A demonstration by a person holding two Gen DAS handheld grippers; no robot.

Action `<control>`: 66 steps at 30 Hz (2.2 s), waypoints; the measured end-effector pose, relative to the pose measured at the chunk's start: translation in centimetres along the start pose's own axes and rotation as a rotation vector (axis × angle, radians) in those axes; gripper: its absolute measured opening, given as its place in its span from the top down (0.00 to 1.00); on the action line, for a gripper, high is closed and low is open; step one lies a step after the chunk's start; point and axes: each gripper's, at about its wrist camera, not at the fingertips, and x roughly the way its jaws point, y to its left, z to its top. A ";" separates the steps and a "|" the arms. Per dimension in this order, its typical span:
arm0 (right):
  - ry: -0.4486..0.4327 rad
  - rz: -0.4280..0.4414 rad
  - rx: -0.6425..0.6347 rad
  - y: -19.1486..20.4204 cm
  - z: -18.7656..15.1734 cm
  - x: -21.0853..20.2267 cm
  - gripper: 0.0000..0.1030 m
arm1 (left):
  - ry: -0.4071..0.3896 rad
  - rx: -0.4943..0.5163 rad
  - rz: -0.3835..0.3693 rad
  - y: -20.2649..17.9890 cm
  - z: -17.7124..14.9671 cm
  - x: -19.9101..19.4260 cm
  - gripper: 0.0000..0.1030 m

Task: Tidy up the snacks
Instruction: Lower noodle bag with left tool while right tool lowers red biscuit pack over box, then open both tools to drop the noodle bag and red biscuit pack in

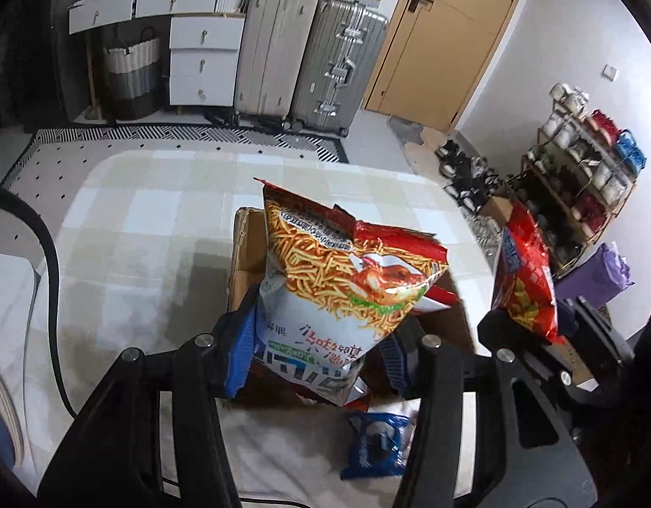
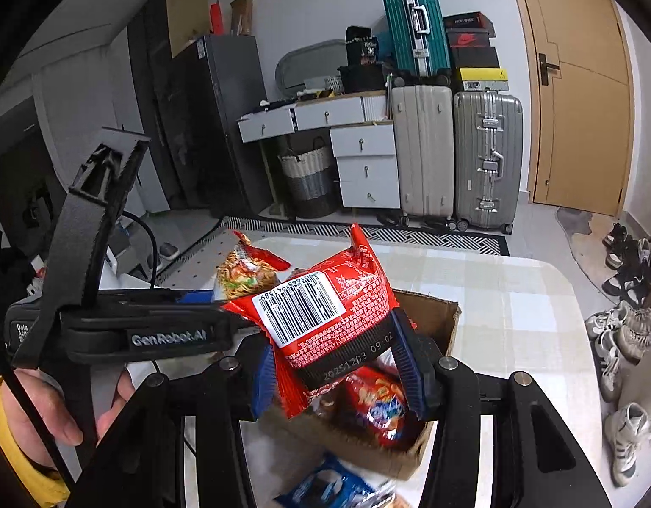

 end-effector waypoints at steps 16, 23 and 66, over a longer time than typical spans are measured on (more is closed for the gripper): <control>0.100 -0.041 0.008 -3.6 -1.6 6.3 0.52 | 0.092 0.019 -0.024 -0.7 -0.4 7.9 0.53; 0.104 -0.038 0.027 -4.5 -2.2 6.1 0.52 | 0.089 0.001 -0.017 -0.4 -1.0 7.3 0.29; 0.360 -0.016 -0.088 -1.6 -3.2 11.5 0.51 | 0.073 -0.112 -0.030 2.9 -2.0 3.6 0.16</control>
